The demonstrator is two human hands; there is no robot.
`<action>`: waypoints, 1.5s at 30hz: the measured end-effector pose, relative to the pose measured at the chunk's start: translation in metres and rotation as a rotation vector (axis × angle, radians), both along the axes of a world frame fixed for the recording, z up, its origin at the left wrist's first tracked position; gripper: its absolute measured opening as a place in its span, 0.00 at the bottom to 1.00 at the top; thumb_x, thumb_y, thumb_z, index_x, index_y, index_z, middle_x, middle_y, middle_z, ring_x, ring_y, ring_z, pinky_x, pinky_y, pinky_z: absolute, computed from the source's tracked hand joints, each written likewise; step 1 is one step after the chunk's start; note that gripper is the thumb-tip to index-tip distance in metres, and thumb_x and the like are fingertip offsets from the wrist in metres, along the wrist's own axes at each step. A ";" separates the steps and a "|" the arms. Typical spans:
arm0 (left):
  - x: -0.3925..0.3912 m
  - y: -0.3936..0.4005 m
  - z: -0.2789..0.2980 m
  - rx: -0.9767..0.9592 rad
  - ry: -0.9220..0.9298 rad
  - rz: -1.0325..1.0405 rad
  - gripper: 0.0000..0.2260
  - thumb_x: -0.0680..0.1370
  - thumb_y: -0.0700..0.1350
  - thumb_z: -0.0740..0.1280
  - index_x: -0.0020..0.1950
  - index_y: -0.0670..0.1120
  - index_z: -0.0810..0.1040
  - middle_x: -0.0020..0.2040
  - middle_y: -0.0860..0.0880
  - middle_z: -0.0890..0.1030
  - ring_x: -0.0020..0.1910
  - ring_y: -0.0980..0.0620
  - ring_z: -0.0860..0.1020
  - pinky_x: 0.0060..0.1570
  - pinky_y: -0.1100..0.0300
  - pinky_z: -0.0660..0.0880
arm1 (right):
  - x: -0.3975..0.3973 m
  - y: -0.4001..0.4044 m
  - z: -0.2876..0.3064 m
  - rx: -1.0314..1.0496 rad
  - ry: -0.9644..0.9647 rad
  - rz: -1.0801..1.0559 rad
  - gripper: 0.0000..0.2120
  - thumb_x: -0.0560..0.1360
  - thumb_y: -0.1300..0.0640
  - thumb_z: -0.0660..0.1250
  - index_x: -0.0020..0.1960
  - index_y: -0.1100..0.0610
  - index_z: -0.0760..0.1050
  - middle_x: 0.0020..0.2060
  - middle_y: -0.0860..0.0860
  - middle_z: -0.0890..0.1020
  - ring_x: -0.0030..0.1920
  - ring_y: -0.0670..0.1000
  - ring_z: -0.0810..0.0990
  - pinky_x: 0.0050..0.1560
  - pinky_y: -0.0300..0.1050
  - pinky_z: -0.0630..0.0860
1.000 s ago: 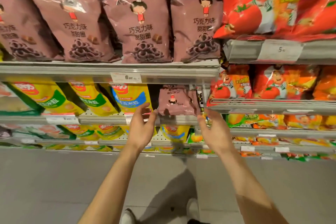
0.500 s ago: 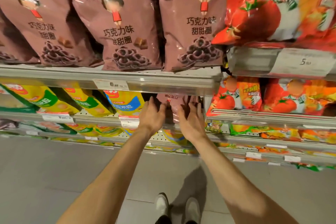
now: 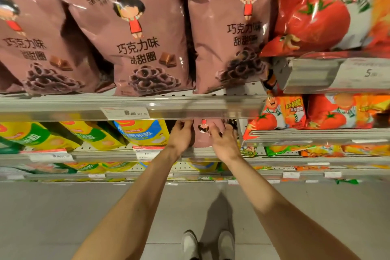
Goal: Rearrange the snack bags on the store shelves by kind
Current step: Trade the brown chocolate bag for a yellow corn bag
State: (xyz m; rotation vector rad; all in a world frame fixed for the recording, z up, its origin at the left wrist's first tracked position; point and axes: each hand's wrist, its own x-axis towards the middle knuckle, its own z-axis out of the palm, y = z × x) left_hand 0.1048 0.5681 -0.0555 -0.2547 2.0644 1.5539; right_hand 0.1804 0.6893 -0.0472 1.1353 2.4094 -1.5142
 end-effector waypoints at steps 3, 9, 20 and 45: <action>0.006 -0.001 0.015 0.061 0.037 0.012 0.20 0.81 0.58 0.63 0.62 0.44 0.79 0.57 0.43 0.86 0.58 0.44 0.84 0.64 0.44 0.79 | 0.001 -0.004 0.003 -0.013 0.052 -0.009 0.30 0.83 0.39 0.56 0.78 0.57 0.61 0.71 0.60 0.66 0.73 0.60 0.68 0.71 0.51 0.64; 0.022 -0.009 0.035 0.142 0.142 -0.002 0.11 0.86 0.50 0.61 0.48 0.48 0.76 0.45 0.50 0.83 0.45 0.53 0.81 0.48 0.60 0.78 | 0.021 -0.012 0.019 -0.121 0.130 -0.012 0.32 0.82 0.37 0.57 0.78 0.55 0.61 0.72 0.54 0.70 0.70 0.54 0.71 0.64 0.43 0.65; 0.063 -0.039 0.052 0.244 0.150 0.004 0.07 0.82 0.49 0.70 0.49 0.46 0.78 0.48 0.47 0.84 0.45 0.52 0.83 0.41 0.63 0.78 | 0.071 -0.015 0.033 -0.229 0.262 -0.011 0.34 0.66 0.22 0.63 0.62 0.43 0.76 0.62 0.49 0.80 0.63 0.50 0.80 0.69 0.54 0.74; 0.213 -0.086 0.136 0.492 0.141 -0.058 0.28 0.72 0.65 0.75 0.63 0.47 0.83 0.62 0.44 0.85 0.63 0.43 0.83 0.67 0.42 0.77 | 0.235 -0.026 0.118 -0.374 0.517 0.073 0.31 0.67 0.37 0.77 0.66 0.47 0.76 0.58 0.48 0.85 0.57 0.48 0.85 0.61 0.48 0.78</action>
